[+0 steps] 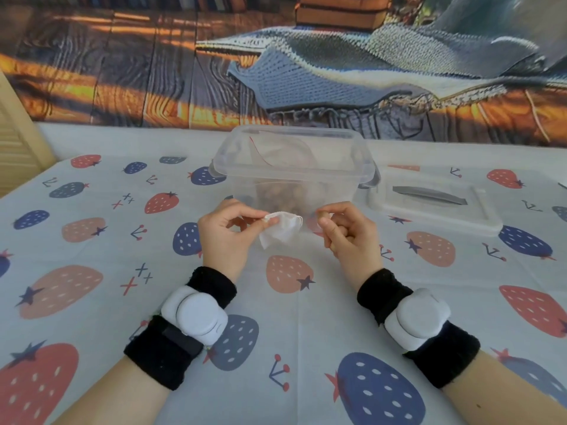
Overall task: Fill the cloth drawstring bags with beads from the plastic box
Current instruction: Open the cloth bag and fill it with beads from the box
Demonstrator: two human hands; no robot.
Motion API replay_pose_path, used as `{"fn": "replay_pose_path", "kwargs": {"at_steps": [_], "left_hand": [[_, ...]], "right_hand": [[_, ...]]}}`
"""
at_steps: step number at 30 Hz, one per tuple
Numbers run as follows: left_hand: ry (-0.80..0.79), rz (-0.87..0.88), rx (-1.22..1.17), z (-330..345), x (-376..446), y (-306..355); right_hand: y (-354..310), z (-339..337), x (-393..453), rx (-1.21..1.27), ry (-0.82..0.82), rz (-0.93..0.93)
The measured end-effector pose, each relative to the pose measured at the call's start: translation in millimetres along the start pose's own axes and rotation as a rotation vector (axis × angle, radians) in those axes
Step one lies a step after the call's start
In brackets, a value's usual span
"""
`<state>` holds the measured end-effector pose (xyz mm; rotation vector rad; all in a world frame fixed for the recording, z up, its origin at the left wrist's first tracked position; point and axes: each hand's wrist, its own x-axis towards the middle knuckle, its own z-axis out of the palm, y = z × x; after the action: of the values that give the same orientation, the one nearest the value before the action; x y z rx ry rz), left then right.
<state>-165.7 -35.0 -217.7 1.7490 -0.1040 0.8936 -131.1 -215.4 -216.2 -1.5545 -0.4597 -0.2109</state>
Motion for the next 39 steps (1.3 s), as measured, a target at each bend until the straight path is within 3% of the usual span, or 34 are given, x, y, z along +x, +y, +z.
{"fn": "replay_pose_path", "kwargs": {"at_steps": [5,9,12,17,32,39], "left_hand": [[-0.057,0.077,0.071,3.9,-6.9,0.4],[-0.116,-0.021,0.07,6.2,-9.9,4.1],[-0.171,-0.142,-0.008,6.9,-10.0,6.0],[-0.29,-0.095,0.01,6.9,-9.0,1.3],[-0.204,0.137,0.163,9.0,-13.8,2.1],[-0.186,0.085,0.149,9.0,-14.2,1.0]], "right_hand": [[2.6,0.9,-2.2,-0.054,0.016,-0.151],[4.1,5.2,-7.9,-0.126,-0.036,-0.269],[6.0,5.0,-6.9,-0.147,-0.037,-0.271],[5.4,4.4,-5.5,-0.164,-0.005,-0.23],[4.4,5.0,-7.0,-0.136,-0.024,-0.312],[12.4,5.0,-6.6,-0.193,-0.173,-0.297]]}}
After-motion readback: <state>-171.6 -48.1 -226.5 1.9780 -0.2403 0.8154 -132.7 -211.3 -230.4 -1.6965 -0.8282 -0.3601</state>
